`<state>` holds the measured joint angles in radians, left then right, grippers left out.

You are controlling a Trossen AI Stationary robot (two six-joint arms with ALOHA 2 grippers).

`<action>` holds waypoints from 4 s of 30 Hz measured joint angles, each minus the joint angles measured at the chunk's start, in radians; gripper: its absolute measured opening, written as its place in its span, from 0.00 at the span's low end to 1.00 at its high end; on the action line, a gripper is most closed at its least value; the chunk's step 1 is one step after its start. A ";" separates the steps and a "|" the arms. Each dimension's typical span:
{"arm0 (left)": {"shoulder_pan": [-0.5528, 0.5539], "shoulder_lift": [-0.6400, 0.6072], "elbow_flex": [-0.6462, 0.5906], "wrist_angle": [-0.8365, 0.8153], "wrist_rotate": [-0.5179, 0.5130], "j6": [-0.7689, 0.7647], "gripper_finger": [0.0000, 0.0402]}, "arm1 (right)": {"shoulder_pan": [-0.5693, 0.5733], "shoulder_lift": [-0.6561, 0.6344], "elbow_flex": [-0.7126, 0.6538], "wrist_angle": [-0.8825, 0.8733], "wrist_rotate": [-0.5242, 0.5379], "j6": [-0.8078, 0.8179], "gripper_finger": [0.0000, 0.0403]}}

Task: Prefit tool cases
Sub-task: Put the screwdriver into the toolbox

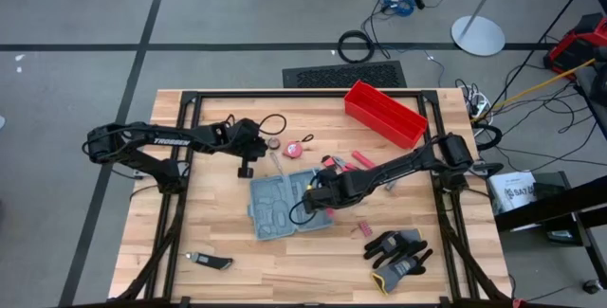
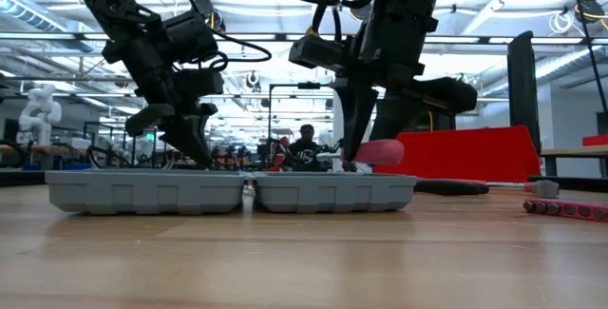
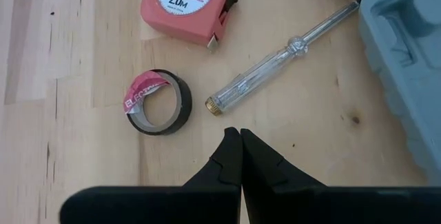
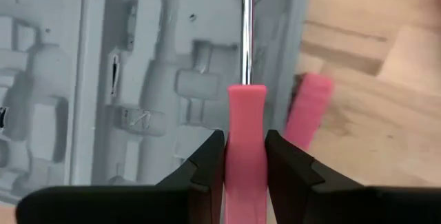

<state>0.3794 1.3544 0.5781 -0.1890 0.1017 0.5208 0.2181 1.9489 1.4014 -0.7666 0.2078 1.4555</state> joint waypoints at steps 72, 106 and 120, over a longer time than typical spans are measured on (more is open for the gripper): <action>0.000 0.000 0.000 -0.003 0.000 -0.018 0.00 | -0.020 0.059 0.000 0.236 -0.158 -0.059 0.19; 0.000 0.000 0.000 -0.003 0.000 -0.018 0.00 | 0.060 -0.002 0.000 -0.325 -0.072 0.156 0.21; 0.000 0.000 0.000 -0.003 0.000 -0.019 0.00 | 0.051 -0.007 0.000 -0.374 -0.010 0.130 0.29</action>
<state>0.3794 1.3544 0.5781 -0.1925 0.1016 0.5022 0.2695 1.9416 1.4010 -1.1409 0.1974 1.5852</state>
